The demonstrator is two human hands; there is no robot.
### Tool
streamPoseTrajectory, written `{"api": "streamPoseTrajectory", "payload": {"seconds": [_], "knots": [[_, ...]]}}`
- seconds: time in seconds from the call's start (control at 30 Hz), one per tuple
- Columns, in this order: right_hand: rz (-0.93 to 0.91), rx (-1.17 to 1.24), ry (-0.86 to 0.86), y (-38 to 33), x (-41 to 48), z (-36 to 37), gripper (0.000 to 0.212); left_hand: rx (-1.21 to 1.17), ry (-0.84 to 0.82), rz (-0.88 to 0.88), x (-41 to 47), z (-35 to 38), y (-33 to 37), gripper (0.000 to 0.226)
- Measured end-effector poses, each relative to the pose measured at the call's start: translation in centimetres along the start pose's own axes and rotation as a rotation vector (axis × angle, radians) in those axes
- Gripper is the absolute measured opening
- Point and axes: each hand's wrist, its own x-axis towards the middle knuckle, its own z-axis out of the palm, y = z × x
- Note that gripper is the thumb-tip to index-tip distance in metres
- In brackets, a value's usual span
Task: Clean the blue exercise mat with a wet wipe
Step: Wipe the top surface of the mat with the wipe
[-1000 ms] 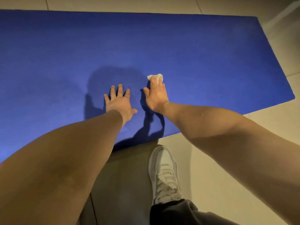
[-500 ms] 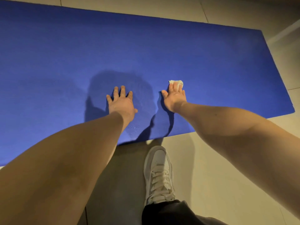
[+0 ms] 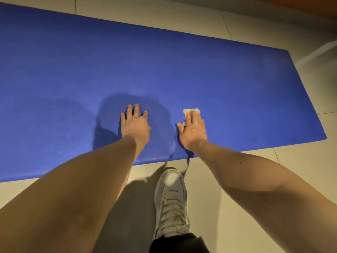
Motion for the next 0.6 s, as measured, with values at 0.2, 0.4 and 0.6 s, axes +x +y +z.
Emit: {"api": "streamPoseTrajectory", "payload": {"seconds": [0.2,0.4,0.6], "knots": [[0.092,-0.036,-0.122,-3.0,-1.4,0.3,0.079,0.064,-0.072,0.026,-3.0,0.9,0.0,0.084],[-0.17,-0.089,-0.143,-3.7,-5.5,0.7,0.072,0.091,-0.102,0.015,-3.2,1.2,0.3,0.088],[0.087,-0.036,-0.112,3.5,-3.6,-0.2,0.065,0.103,-0.114,0.025,-3.3,1.2,0.2,0.086]]}}
